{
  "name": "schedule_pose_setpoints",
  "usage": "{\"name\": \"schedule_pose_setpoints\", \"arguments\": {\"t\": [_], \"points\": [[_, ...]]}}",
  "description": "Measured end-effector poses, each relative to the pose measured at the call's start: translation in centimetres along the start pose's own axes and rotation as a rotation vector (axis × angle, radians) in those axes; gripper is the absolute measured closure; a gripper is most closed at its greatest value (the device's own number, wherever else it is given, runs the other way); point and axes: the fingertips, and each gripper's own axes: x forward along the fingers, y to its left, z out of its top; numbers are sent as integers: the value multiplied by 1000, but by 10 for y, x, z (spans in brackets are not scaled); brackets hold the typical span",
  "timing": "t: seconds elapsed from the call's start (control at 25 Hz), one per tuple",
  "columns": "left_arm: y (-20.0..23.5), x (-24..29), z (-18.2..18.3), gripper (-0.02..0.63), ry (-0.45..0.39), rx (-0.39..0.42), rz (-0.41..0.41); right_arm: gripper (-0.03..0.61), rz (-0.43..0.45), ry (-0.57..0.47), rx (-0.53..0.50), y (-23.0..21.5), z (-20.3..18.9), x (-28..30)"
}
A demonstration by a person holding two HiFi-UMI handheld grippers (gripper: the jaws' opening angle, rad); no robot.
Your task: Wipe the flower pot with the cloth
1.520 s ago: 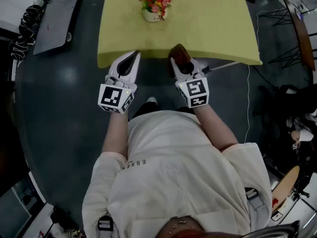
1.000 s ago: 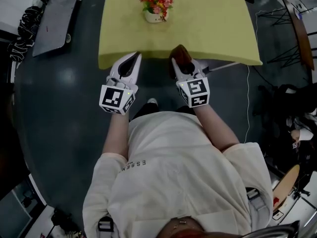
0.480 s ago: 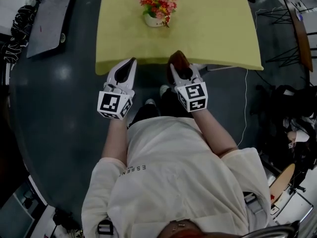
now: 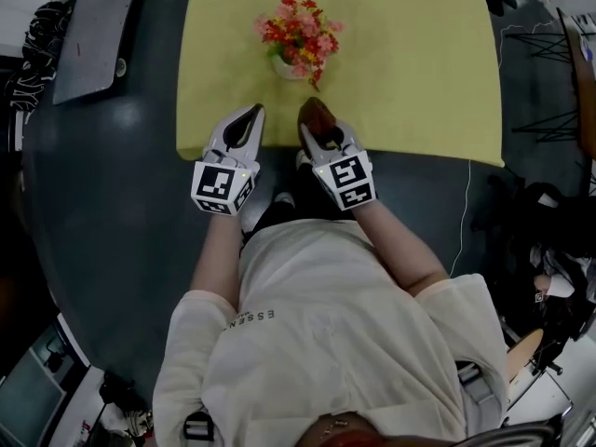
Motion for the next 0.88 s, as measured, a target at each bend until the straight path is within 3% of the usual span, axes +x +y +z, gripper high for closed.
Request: {"name": "schedule_pose_setpoints", "arguments": {"t": [0.6, 0.88], "points": [[40, 104, -40, 598, 134, -23, 6, 525, 272, 62, -87, -9, 1, 92], [40, 117, -45, 598, 158, -16, -39, 523, 263, 101, -29, -22, -4, 104]]}}
